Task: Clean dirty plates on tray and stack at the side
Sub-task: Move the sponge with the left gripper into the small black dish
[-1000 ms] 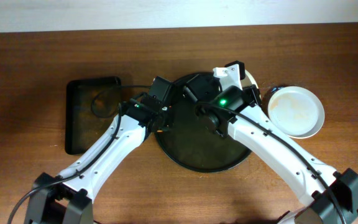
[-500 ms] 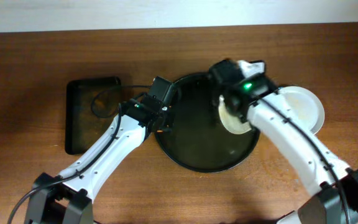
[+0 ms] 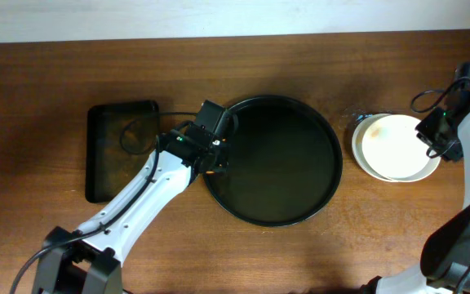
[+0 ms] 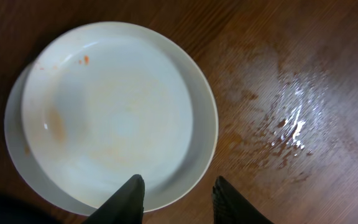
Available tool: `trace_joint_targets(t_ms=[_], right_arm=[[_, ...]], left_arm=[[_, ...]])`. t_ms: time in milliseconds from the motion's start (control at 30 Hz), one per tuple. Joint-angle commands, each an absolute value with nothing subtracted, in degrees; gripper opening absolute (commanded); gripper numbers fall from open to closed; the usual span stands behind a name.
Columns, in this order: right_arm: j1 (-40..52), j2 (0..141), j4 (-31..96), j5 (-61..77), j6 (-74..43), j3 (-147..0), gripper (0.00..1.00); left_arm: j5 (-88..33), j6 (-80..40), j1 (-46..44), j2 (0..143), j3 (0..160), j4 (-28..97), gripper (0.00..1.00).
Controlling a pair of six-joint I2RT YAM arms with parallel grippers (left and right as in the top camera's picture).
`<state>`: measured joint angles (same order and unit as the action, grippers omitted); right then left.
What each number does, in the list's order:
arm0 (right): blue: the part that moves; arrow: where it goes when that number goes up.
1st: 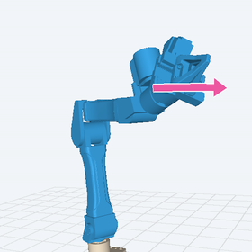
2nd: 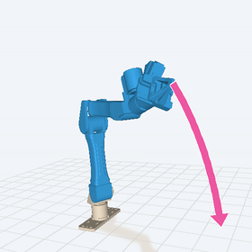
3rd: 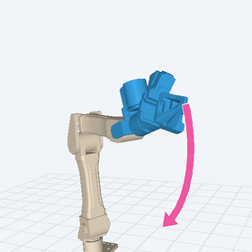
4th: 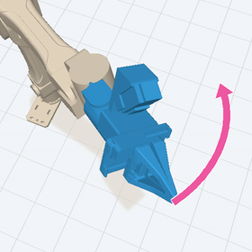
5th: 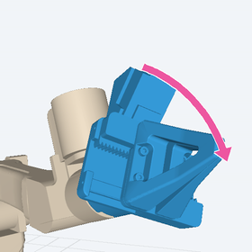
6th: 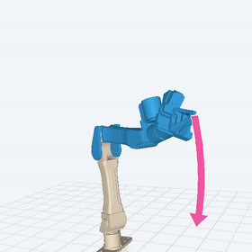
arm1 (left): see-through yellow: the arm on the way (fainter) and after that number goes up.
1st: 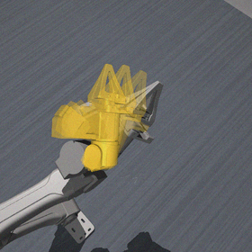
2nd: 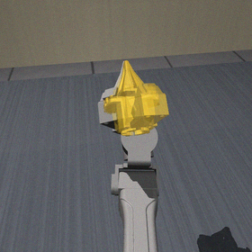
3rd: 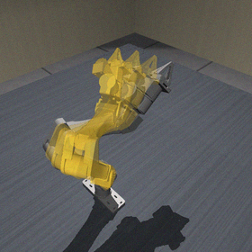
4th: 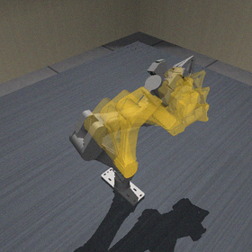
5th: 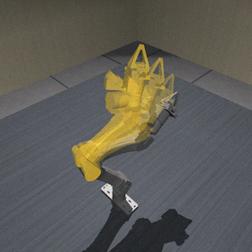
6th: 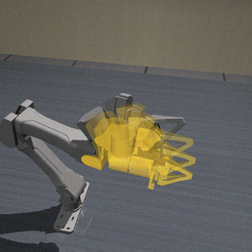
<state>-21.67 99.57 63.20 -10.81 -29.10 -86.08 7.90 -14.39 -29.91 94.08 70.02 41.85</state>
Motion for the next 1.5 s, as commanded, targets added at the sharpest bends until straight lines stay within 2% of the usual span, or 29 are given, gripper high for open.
trace_joint_targets(t_ms=[0, 67, 167, 200, 300, 467, 533, 700, 767, 800, 833, 900, 933, 967, 1000, 1033, 1100, 1200, 1267, 1333, 1467], right_arm=[[-21.74, 99.85, 65.56, -7.88, -27.79, -86.13, 0.38], [-21.74, 99.83, 67.33, -4.43, -23.70, -86.13, 0.38], [-20.91, 99.79, 70.63, 8.88, -15.16, -86.15, 0.37], [-19.46, 99.72, 71.88, 8.86, -13.65, -86.15, 0.37], [-8.38, 98.56, 73.08, 8.80, -9.34, -86.15, 0.40], [11.64, 98.17, 70.06, 6.63, -10.59, -86.15, 0.43], [13.54, 97.71, 70.39, 6.92, -12.47, -86.15, 0.44], [13.54, 88.88, 72.42, 6.83, -12.47, -82.15, 0.45], [13.54, 79.31, 67.02, 6.81, -12.49, -73.54, 0.53], [13.54, 73.12, 63.31, 6.59, -12.47, -67.94, 0.66], [13.54, 69.25, 61.56, 5.58, -12.47, -64.62, 0.72], [13.54, 59.90, 59.37, 3.75, -12.47, -58.11, 0.92], [13.54, 56.69, 59.33, 2.68, -12.49, -56.60, 0.99], [13.54, 54.22, 59.31, 1.43, -12.47, -55.68, 0.99], [13.54, 52.64, 59.29, -0.01, -12.47, -55.44, 0.99], [13.54, 52.42, 59.33, -0.27, -12.47, -55.44, 0.99], [13.54, 53.25, 60.16, -0.27, -12.47, -55.44, 0.99], [13.54, 54.04, 60.64, -0.32, -12.47, -55.44, 0.99], [13.54, 54.04, 60.60, -0.34, -12.47, -55.44, 0.99], [13.54, 54.06, 60.62, -0.32, -12.47, -55.44, 0.99], [13.54, 54.06, 60.64, -0.32, -12.47, -55.44, 0.99]], left_arm=[[7.70, -14.98, -29.54, 93.51, 70.39, 41.69, 0.00], [7.70, -14.98, -29.54, 93.51, 70.39, 41.93, 0.00], [7.68, -14.96, -29.54, 93.49, 70.39, 42.61, 0.00], [7.40, -14.94, -29.39, 92.97, 70.41, 42.76, 0.00], [-0.58, -14.98, -22.52, 88.42, 70.41, 44.23, 0.00], [-1.83, -14.94, -10.31, 86.11, 70.41, 56.23, 0.00], [-2.83, -14.92, -7.70, 86.11, 70.41, 59.37, 0.00], [-2.83, -14.63, -7.73, 86.04, 70.39, 66.37, 0.00], [-2.85, -13.80, -7.81, 83.66, 70.32, 66.70, 0.01], [-2.83, -13.61, -7.84, 81.47, 70.15, 66.67, 0.00], [-2.83, -13.61, -7.84, 78.61, 69.38, 66.57, 0.01], [-2.81, -13.61, -7.86, 69.71, 63.48, 64.53, 0.00], [-2.61, -13.61, -7.86, 64.18, 58.65, 61.82, 0.00], [-1.76, -13.61, -7.86, 60.40, 55.24, 59.16, 0.01], [-1.48, -13.61, -7.79, 56.77, 51.62, 54.54, 0.09], [0.54, -13.65, -7.79, 55.88, 49.76, 50.68, 0.11], [9.04, -13.63, -6.15, 60.77, 49.63, 43.68, 0.11], [9.47, -13.56, -0.45, 72.44, 49.63, 31.18, 0.10], [7.75, -8.23, 2.59, 83.05, 49.65, 20.84, 0.19], [7.77, -6.28, 2.81, 89.47, 49.65, 16.23, 0.34], [7.73, -6.09, 2.79, 91.55, 50.26, 13.43, 0.37]])
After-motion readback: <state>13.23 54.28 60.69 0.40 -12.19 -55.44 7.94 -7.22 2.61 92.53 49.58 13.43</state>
